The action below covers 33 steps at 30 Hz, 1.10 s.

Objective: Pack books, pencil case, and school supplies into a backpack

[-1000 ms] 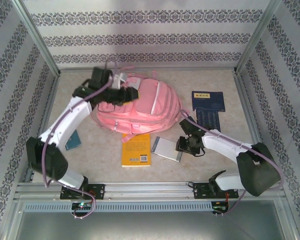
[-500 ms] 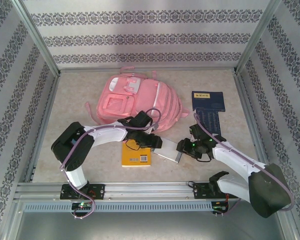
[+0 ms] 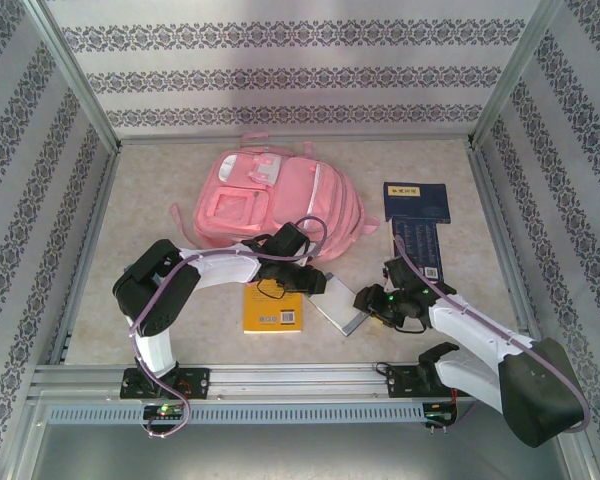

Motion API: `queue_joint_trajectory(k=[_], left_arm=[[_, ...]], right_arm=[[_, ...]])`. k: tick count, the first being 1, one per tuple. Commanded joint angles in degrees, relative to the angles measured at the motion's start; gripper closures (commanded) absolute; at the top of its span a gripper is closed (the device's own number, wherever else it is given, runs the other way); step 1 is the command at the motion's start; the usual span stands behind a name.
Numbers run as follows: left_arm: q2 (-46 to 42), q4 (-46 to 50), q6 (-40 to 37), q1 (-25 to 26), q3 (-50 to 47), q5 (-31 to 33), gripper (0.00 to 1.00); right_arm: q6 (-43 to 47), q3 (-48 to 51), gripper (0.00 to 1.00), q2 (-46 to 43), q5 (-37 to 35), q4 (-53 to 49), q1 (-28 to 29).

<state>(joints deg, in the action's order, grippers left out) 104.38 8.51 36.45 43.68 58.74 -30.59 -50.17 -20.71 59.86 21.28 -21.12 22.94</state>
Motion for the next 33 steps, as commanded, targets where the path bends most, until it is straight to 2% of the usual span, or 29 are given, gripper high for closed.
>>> queue_joint_trajectory(k=[1, 16, 25, 27, 33], left_arm=[[3.12, -0.99, -0.62, 0.92, -0.29, 2.13, 0.61], [4.38, 0.74, -1.38, 1.85, 0.77, 0.90, 0.64], [3.51, 1.09, -1.03, 2.20, 1.19, 0.07, 0.69], [1.97, 2.47, -1.20, 2.20, 1.49, 0.22, 0.67], [-8.17, 8.37, -1.20, 0.79, 3.26, -0.17, 0.50]], right_arm=[[-4.20, 2.43, 0.50, 1.09, 5.35, 8.48, 0.44], [-10.18, -0.55, 0.62, -9.59, 5.88, 4.49, 0.04], [-9.59, -1.29, 0.80, -9.08, 3.13, 4.61, 0.09], [-7.70, -2.90, 0.84, -9.41, 1.84, 1.33, 0.02], [-2.31, -9.87, 0.92, -15.21, 1.66, -7.26, -1.00]])
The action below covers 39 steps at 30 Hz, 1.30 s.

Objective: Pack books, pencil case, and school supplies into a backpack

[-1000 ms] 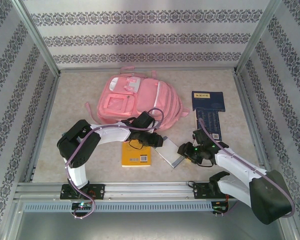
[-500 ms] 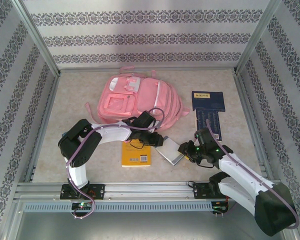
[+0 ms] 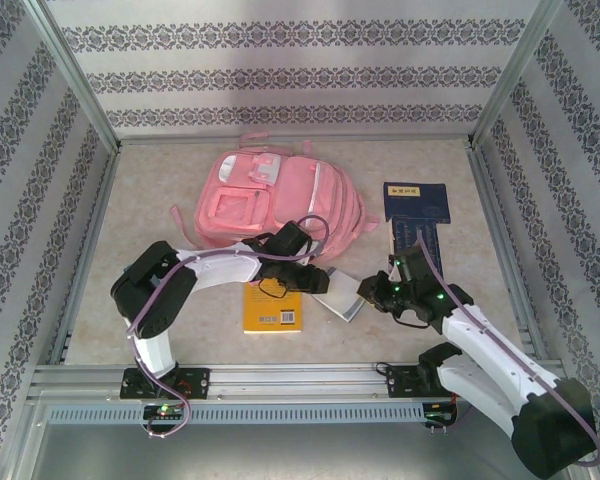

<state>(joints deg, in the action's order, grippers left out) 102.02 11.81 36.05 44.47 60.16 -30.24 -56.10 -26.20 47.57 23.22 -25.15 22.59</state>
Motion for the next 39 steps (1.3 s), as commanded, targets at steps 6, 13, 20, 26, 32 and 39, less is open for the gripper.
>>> queue_joint_trajectory(k=[6, 13, 20, 26, 32, 39], left_arm=[[-16.35, 10.32, -0.09, -5.72, 5.02, -3.40, 0.44], [-21.48, 8.48, 2.10, -13.04, 6.77, -10.44, 0.33], [-22.22, -2.73, 8.23, -14.48, 4.73, -21.48, 0.33], [-23.43, -25.20, 21.59, -14.33, -1.70, -27.67, 0.44], [-23.60, -36.73, 27.70, -13.04, -4.03, -29.58, 0.67], [-24.46, -39.11, 28.36, -12.73, -4.42, -26.92, 0.99]], right_arm=[[7.98, -13.69, 0.95, -5.90, 6.74, -6.65, -2.21], [7.05, -20.61, 0.98, -5.47, 15.15, -1.58, -3.25], [2.22, -20.65, 0.98, -6.64, 17.65, 6.56, -3.79], [1.13, -20.52, 0.98, -5.76, 15.85, 7.99, -4.90], [-1.48, -19.42, 0.97, -4.29, 16.34, 12.58, -5.53], [-3.34, -17.98, 0.70, -3.71, 16.13, 15.43, -5.49]])
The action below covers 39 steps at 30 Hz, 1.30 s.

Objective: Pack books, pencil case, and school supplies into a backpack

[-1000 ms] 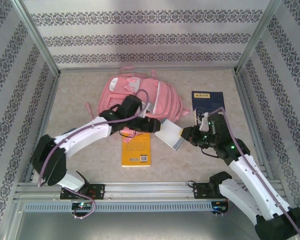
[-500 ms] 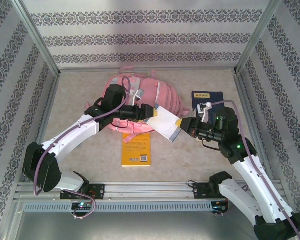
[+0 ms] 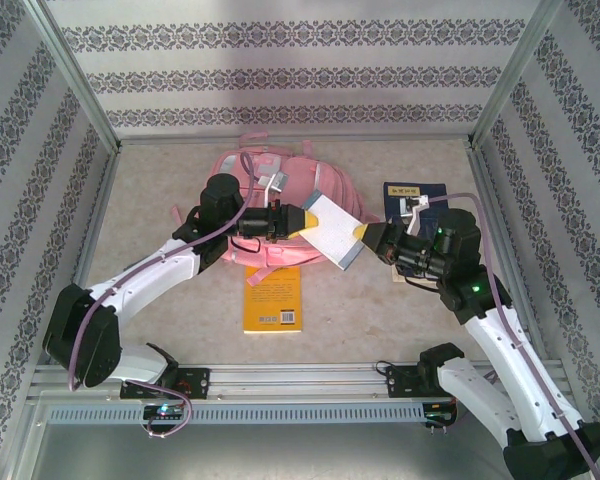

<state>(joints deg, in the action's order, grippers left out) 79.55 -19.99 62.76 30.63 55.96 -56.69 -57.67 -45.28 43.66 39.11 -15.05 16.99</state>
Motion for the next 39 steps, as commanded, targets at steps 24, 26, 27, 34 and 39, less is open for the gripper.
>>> queue_joint_trajectory(k=[24, 26, 27, 34, 39], left_arm=[[-0.64, -19.62, 9.52, 1.11, -5.04, 5.58, 1.00], [-1.18, -16.69, 8.01, 1.10, -4.83, 6.11, 0.96], [-1.40, -13.98, 6.56, 1.10, -4.42, 6.27, 0.89], [0.55, 30.82, -21.88, 0.25, 12.11, 15.91, 0.51], [11.06, 43.57, -29.00, -2.31, 25.29, 20.94, 0.51]], right_arm=[[-10.59, 11.97, 0.85, -3.05, -11.09, 27.09, 8.66], [-9.93, 11.75, 0.97, -3.18, -11.79, 25.54, 8.85], [-9.39, 11.55, 1.00, -3.38, -12.27, 24.36, 8.85], [1.92, 5.01, 1.00, -6.30, -20.29, 1.69, 5.49], [10.13, 1.07, 1.00, -7.11, -29.76, -13.19, 3.46]])
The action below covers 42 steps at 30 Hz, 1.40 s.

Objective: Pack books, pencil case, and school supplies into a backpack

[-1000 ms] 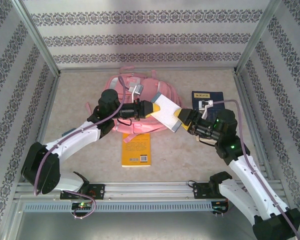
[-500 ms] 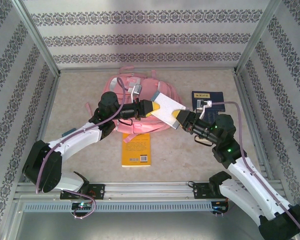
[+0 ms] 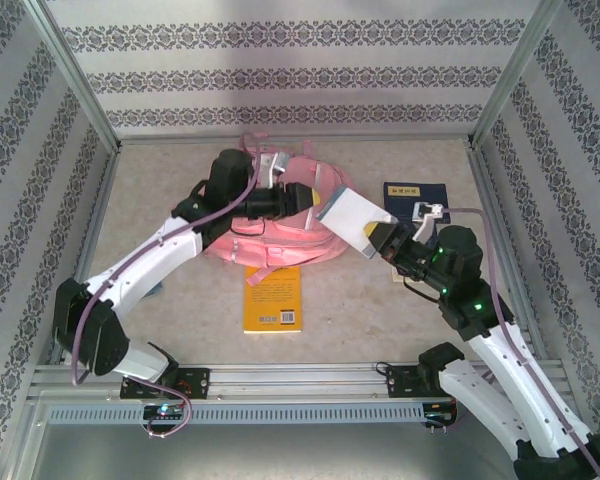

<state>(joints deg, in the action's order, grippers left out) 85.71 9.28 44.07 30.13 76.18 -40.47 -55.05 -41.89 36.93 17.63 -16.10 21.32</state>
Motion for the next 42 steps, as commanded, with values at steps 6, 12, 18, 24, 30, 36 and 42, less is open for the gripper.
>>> queue_joint_trajectory(k=[6, 12, 18, 24, 30, 36, 42], left_arm=[[21.00, 22.62, -14.54, -3.06, 21.18, 5.31, 0.55], [32.08, 30.14, -18.53, -3.22, 33.80, 7.31, 0.58], [37.30, 30.80, -17.84, -3.31, 38.34, 5.91, 0.60], [38.36, 29.68, -16.65, -3.32, 38.69, 4.35, 0.62], [36.04, 32.07, -19.02, -4.36, 36.71, 7.72, 0.62], [35.29, 31.33, -18.32, -5.93, 35.92, 7.41, 0.61], [37.13, 28.63, -16.09, -5.87, 35.22, 4.25, 0.60]], right_arm=[[11.03, -2.44, 1.00, -0.41, -11.32, -17.61, -3.17], [12.70, -0.82, 1.00, -2.23, -11.12, -18.27, -5.53], [11.53, 3.54, 1.00, -2.73, -8.88, -14.88, -6.13], [11.35, 5.59, 1.00, -2.09, -7.36, -13.35, -6.57], [12.60, 5.48, 1.00, -2.67, -6.86, -14.14, -7.33], [11.34, 7.18, 1.00, -2.35, -5.43, -12.53, -7.52], [9.39, 9.09, 1.00, -2.02, -3.85, -10.47, -7.53]])
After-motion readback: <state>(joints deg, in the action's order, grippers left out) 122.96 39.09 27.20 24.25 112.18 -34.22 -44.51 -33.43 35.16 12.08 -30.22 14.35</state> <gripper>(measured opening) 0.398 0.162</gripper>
